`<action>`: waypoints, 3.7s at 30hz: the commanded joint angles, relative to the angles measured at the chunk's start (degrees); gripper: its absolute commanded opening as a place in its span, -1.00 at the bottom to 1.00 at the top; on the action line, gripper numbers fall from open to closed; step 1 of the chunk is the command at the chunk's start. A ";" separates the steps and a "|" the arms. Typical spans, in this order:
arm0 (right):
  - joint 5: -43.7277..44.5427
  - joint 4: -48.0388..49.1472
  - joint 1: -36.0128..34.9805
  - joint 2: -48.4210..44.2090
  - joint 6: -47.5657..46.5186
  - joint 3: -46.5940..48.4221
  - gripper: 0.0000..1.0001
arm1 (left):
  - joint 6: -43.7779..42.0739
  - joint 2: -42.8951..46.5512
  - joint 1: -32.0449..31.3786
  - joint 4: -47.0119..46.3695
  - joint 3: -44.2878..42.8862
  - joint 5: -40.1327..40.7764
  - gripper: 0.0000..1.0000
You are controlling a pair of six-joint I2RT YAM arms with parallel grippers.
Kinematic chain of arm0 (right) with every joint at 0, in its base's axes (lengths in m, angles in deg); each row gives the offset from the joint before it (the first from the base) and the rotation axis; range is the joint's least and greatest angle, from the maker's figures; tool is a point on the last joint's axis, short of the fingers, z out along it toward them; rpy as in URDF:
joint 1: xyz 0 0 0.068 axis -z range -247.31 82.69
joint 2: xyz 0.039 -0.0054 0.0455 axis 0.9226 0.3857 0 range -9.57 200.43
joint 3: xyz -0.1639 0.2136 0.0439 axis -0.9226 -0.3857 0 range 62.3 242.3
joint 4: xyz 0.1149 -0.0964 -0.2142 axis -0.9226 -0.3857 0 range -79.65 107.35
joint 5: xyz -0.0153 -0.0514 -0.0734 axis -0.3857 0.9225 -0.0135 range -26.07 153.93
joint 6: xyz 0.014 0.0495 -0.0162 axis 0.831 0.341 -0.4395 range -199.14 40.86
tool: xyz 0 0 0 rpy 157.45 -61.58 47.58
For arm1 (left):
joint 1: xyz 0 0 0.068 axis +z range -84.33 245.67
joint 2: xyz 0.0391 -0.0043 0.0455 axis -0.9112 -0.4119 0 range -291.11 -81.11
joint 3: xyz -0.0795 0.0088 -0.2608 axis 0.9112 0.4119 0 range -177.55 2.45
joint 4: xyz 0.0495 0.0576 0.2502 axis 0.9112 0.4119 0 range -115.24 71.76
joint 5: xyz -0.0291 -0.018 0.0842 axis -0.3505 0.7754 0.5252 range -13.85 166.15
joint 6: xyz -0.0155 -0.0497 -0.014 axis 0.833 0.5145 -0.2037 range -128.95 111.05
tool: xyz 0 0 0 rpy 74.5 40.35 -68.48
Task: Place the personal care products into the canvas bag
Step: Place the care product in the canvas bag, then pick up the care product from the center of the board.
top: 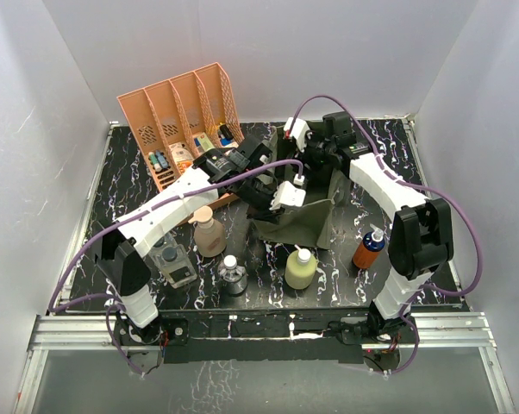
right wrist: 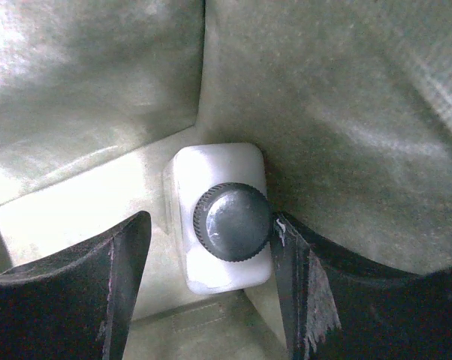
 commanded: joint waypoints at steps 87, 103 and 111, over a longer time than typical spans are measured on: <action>-1.89 -39.37 29.05 -49.45 -3.32 -28.48 -0.12 | 18.83 -0.47 -0.47 -10.40 -4.11 7.17 0.15; 0.25 -35.58 29.04 -48.34 -1.45 -29.02 -0.26 | 18.29 -0.14 -0.44 -10.33 -3.40 6.83 0.15; -1.14 -33.13 29.04 -50.00 2.79 -22.58 -0.84 | 18.18 0.40 -0.46 -9.87 -4.09 6.28 0.15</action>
